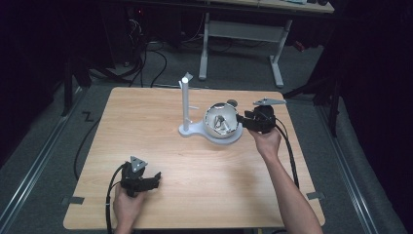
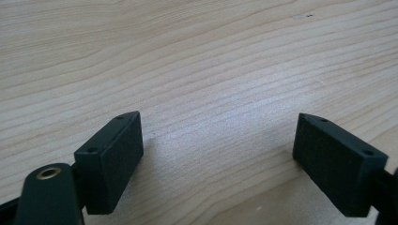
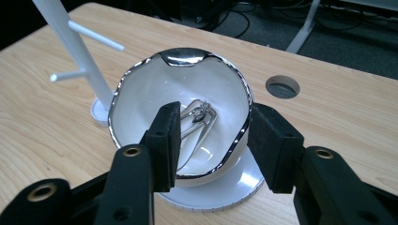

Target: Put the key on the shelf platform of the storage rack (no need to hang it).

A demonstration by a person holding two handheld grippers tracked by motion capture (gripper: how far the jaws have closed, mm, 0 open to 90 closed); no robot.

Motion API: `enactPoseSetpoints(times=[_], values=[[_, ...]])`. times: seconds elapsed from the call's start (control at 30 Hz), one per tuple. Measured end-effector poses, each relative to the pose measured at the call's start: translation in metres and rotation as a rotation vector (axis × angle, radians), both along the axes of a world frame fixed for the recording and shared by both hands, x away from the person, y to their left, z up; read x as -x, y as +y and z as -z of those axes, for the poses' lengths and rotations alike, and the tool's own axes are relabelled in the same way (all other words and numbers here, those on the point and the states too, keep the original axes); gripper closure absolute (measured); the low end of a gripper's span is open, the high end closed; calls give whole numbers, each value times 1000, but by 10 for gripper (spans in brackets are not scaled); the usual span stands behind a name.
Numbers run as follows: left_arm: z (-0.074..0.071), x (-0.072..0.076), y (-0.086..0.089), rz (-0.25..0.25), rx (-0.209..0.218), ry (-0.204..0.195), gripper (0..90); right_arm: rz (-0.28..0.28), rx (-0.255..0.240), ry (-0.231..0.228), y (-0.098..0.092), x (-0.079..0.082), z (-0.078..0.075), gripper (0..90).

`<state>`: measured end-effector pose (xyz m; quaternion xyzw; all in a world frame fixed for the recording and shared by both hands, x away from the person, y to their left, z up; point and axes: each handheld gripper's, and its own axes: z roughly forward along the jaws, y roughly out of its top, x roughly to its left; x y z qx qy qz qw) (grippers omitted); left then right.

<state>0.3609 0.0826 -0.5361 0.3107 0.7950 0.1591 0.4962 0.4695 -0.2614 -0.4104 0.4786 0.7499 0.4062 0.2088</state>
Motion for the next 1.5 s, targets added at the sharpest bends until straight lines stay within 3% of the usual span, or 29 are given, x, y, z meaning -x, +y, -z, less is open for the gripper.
enactPoseSetpoints(times=[0.2,0.3,0.47,0.63,0.77,0.87,1.0,1.13,1.5], values=[[0,0,0,0,0,0,168,20,0,1,-4,8,-2,573],[0,0,0,-1,1,1,168,14,-44,21,-10,12,0,559],[0,0,0,6,-6,-3,168,4,-70,-2,-13,24,-6,557],[0,0,1,8,-7,-3,168,18,-75,3,-22,33,-3,552],[0,0,1,7,-6,-3,168,12,-117,2,-28,44,0,546],[0,0,1,9,-6,-3,167,-4,-76,12,-25,51,1,549],[0,0,1,9,-7,-3,167,-16,-66,6,-23,57,-3,545],[0,0,1,9,-7,-3,167,-8,-96,-8,-28,66,-4,543],[0,0,1,11,-8,-3,167,8,-117,-31,-43,89,-1,538]])
